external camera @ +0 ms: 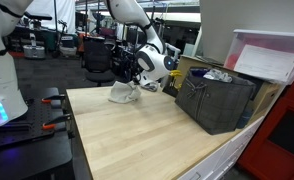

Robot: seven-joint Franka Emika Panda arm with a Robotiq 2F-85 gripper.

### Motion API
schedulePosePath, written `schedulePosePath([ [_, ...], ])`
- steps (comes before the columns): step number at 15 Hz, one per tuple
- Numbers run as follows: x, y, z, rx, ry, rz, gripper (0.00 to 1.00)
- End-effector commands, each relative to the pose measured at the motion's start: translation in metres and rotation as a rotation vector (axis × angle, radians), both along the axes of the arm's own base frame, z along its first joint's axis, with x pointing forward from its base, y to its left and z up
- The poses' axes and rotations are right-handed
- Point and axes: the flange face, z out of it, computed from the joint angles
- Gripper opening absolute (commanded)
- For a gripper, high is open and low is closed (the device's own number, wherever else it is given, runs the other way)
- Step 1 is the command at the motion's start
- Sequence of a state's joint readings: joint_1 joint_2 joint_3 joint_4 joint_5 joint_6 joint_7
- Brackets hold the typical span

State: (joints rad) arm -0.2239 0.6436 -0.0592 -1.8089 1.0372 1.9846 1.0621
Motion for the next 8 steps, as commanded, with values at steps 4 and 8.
schedulePosePath([
  [4, -0.066, -0.051, -0.042, 0.046, 0.060, -0.264, 0.01],
  [8, -0.122, -0.088, -0.068, 0.045, 0.103, -0.414, 0.01],
])
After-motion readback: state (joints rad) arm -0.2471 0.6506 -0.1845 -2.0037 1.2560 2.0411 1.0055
